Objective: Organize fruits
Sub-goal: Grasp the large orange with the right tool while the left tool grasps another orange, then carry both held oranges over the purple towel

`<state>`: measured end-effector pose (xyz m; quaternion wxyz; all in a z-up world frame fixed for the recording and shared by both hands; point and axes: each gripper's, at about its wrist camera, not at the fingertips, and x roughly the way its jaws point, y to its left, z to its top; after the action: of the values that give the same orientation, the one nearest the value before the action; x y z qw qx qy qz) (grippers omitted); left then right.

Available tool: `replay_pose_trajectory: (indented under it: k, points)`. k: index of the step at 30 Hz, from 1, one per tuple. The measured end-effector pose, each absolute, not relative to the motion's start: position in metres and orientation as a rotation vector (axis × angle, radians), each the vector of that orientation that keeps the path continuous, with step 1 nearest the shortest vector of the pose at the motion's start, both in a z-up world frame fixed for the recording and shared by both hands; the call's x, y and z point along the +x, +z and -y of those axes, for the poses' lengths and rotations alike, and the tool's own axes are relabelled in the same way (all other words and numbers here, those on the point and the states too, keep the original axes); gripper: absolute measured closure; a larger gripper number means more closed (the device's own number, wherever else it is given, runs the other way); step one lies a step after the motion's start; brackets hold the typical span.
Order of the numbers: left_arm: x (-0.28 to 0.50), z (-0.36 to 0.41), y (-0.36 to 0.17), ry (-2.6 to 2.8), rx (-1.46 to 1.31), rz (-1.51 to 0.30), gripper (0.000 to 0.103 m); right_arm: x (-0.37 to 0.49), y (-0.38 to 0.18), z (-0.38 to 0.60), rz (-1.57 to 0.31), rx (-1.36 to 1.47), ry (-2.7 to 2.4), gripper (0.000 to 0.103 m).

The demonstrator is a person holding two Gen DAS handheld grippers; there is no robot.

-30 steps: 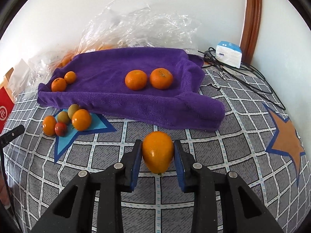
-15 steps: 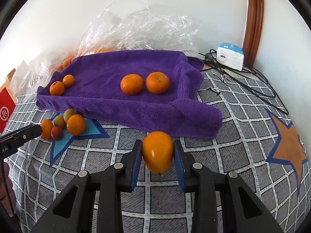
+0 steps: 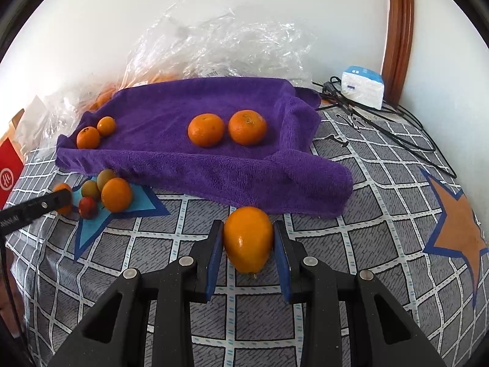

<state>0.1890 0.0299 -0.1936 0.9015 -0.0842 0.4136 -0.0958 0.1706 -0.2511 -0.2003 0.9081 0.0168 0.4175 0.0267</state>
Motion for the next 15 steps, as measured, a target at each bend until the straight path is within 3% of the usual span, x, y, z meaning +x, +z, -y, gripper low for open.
replay_pose_trajectory:
  k: [5,15]
  points:
    - [0.184,-0.04,-0.195,-0.137,-0.066,-0.866,0.07,0.173,-0.203,0.252,-0.885,0.034,0.05,0.071]
    - [0.187,-0.042,-0.209,-0.1,-0.108,-0.855,0.07,0.176,-0.206,0.252,-0.903,0.03,0.04,0.071]
